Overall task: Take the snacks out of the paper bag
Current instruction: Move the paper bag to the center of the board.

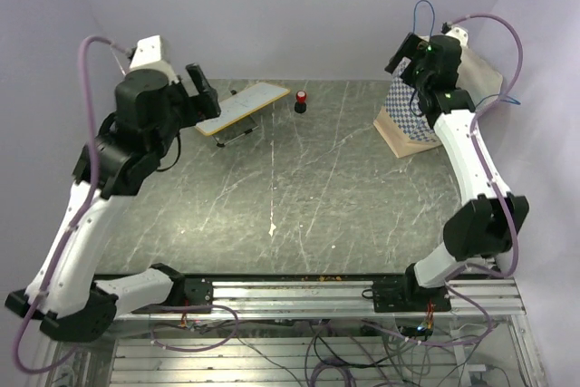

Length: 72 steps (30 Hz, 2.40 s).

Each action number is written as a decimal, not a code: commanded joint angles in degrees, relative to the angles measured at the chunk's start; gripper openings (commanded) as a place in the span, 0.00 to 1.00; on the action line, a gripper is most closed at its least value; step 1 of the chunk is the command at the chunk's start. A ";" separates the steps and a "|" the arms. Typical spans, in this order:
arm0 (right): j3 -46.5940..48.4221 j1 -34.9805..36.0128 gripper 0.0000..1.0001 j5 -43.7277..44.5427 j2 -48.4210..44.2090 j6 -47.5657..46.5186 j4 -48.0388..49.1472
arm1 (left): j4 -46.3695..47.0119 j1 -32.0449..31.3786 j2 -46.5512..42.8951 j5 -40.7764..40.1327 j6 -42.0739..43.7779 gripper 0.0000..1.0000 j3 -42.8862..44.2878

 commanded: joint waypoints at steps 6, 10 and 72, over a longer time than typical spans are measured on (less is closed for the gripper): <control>16.66 -6.36 1.00 -2.48 16.79 2.51 9.79 | 6.91 0.15 8.80 -4.86 11.81 1.00 6.21; 21.55 -7.66 0.98 -9.95 23.29 3.90 12.61 | 9.60 1.65 11.93 -2.30 12.34 0.99 6.40; 10.73 -10.10 0.00 -39.50 16.88 9.97 14.43 | 3.66 12.39 18.69 25.08 -5.11 0.93 10.62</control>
